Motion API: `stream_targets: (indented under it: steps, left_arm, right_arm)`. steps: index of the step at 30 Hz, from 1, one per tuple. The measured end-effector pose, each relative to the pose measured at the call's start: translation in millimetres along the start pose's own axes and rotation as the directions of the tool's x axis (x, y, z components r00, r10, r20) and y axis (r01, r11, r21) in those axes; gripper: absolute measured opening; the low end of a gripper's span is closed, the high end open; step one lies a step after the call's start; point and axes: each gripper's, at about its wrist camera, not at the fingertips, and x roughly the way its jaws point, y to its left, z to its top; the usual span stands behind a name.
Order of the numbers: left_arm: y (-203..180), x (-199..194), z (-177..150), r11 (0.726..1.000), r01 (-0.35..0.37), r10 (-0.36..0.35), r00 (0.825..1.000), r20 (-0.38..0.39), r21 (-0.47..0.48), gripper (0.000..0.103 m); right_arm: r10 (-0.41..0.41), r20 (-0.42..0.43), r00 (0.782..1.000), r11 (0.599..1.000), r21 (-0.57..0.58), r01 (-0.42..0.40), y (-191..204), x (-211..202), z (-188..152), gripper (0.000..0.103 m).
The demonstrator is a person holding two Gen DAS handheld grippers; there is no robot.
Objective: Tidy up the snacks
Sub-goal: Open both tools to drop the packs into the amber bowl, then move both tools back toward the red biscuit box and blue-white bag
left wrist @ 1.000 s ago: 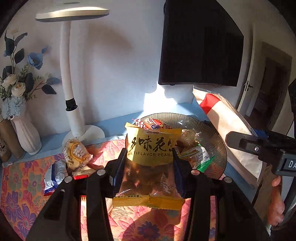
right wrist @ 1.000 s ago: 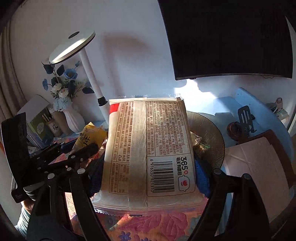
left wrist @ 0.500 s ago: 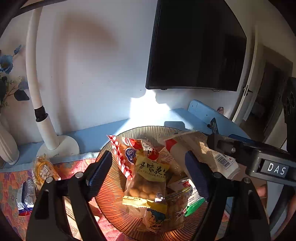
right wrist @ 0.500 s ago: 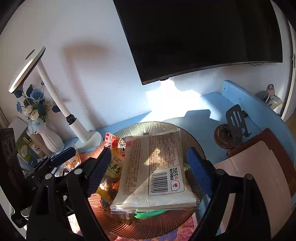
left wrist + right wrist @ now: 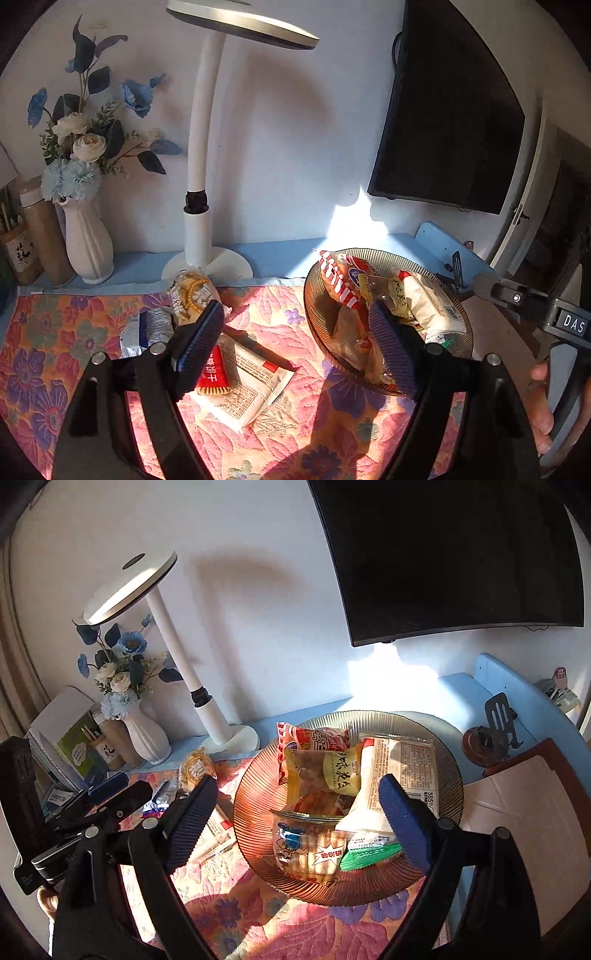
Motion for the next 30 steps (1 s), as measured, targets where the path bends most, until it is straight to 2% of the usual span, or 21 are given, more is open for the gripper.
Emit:
stream_targets:
  steps: [3, 7, 10, 13, 16, 20, 22, 25, 30]
  left_arm:
    - [33.6, -30.0, -15.9, 0.995, -0.093, 0.093, 0.996, 0.007, -0.034, 0.080]
    - [71.5, -56.1, -41.1, 0.976, -0.210, 0.210, 0.978, -0.012, -0.057, 0.080]
    - [93.0, -59.3, -60.3, 0.964, -0.256, 0.253, 0.966, -0.044, -0.076, 0.080]
    - [106.7, -46.6, -81.3, 0.947, -0.310, 0.303, 0.949, -0.092, -0.080, 0.080]
    - [112.8, -26.9, -103.8, 0.937, -0.340, 0.326, 0.934, -0.147, -0.084, 0.080]
    - [110.3, -12.8, -120.2, 0.924, -0.379, 0.365, 0.914, -0.176, -0.051, 0.079]
    - [106.8, -15.4, -119.5, 0.924, -0.381, 0.370, 0.917, -0.151, -0.047, 0.080]
    - [103.7, -13.6, -121.4, 0.917, -0.397, 0.389, 0.909, -0.151, -0.027, 0.080]
    - [96.9, -13.4, -121.3, 0.914, -0.406, 0.403, 0.906, -0.131, 0.002, 0.080]
  right_arm:
    - [0.035, -0.012, 0.999, 0.998, -0.057, -0.036, 32.4, -1.5, -18.7, 0.092]
    - [0.086, -0.047, 0.995, 0.989, -0.115, -0.091, 71.5, 8.3, -47.8, 0.094]
    - [0.097, -0.100, 0.990, 0.981, -0.157, -0.112, 95.8, 27.1, -72.9, 0.095]
    - [0.113, -0.152, 0.982, 0.974, -0.178, -0.139, 111.2, 48.0, -95.2, 0.095]
    - [0.094, -0.177, 0.980, 0.968, -0.212, -0.131, 119.5, 64.0, -114.2, 0.095]
    - [0.071, -0.175, 0.982, 0.967, -0.231, -0.111, 118.8, 78.4, -127.8, 0.095]
    - [0.066, -0.185, 0.981, 0.971, -0.215, -0.106, 113.7, 86.1, -131.9, 0.095]
    - [0.047, -0.202, 0.978, 0.979, -0.187, -0.086, 103.4, 96.8, -136.8, 0.095]
    - [0.044, -0.200, 0.979, 0.985, -0.156, -0.076, 96.6, 98.9, -135.4, 0.095]
